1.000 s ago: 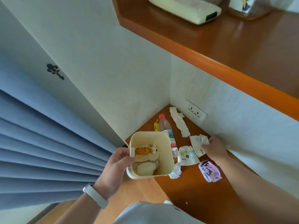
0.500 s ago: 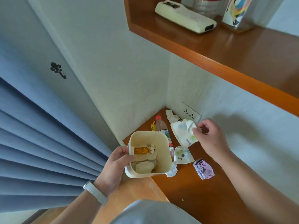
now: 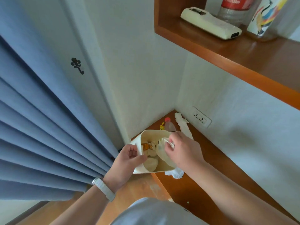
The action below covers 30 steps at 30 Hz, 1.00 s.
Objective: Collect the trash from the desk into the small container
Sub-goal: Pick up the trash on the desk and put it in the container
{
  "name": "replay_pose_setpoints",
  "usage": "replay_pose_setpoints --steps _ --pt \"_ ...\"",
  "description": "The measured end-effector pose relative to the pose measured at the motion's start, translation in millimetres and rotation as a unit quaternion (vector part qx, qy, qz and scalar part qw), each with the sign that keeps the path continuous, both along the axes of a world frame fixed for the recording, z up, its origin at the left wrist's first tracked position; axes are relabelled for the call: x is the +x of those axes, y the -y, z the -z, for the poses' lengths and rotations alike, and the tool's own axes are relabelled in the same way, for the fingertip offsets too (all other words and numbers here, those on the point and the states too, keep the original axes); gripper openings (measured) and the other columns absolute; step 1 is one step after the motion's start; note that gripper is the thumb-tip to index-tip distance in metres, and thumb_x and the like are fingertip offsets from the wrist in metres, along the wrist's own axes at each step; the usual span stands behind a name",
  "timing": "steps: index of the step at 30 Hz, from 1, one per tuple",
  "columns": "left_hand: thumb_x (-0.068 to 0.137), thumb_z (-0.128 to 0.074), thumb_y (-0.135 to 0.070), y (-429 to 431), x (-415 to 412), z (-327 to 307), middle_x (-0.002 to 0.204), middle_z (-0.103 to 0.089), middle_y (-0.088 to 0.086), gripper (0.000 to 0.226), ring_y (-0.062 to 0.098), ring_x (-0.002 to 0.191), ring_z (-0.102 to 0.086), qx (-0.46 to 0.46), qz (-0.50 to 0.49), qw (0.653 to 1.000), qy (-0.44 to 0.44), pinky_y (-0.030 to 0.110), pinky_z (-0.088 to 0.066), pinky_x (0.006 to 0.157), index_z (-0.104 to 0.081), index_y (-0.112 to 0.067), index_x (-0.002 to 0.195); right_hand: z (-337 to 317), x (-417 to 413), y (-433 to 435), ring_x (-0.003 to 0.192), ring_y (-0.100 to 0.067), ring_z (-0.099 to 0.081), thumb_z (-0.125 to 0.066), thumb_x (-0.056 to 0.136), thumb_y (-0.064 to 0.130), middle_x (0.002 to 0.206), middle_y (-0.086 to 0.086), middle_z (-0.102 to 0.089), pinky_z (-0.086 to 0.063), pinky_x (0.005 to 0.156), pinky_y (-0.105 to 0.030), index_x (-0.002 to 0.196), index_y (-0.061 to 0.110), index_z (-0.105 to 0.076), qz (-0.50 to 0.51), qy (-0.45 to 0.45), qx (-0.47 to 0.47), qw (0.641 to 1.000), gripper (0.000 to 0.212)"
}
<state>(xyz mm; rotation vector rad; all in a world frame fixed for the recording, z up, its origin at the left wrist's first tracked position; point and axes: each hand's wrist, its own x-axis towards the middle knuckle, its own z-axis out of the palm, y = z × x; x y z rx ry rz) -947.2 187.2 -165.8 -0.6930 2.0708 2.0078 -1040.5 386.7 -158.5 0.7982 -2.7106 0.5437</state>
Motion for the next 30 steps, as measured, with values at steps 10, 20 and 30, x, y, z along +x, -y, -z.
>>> replay_pose_setpoints --steps 10,20,30 --pt "0.059 -0.084 -0.043 3 -5 3 0.109 -0.071 0.023 0.070 0.043 0.100 -0.069 0.018 -0.004 1.000 -0.011 0.058 -0.055 0.093 -0.058 -0.004 0.111 18 5 5 0.040 -0.014 -0.029 -0.076 0.077 0.018 0.066 0.002 -0.045 -0.023 0.034 -0.022 0.064 0.014 -0.043 0.010 0.053 -0.004 0.999 0.036" --pt "0.065 -0.081 -0.034 0 -12 8 0.108 -0.071 0.022 0.061 0.040 0.099 -0.070 0.025 0.008 1.000 -0.007 0.049 -0.057 0.089 -0.058 -0.002 0.111 1 9 -7 0.055 -0.010 -0.050 -0.060 0.090 0.041 0.064 0.008 -0.052 -0.045 0.052 -0.027 0.076 0.023 -0.044 0.029 0.243 0.048 0.968 0.027" --pt "0.072 -0.075 -0.022 6 -13 1 0.110 -0.070 0.026 0.051 0.035 0.093 -0.072 0.039 0.004 0.999 -0.018 0.047 -0.057 0.089 -0.057 0.001 0.113 -24 7 -8 0.054 -0.007 -0.055 -0.061 0.084 0.035 0.073 0.007 -0.063 -0.043 0.047 -0.028 0.121 0.028 -0.045 0.057 0.375 -0.042 0.924 0.041"
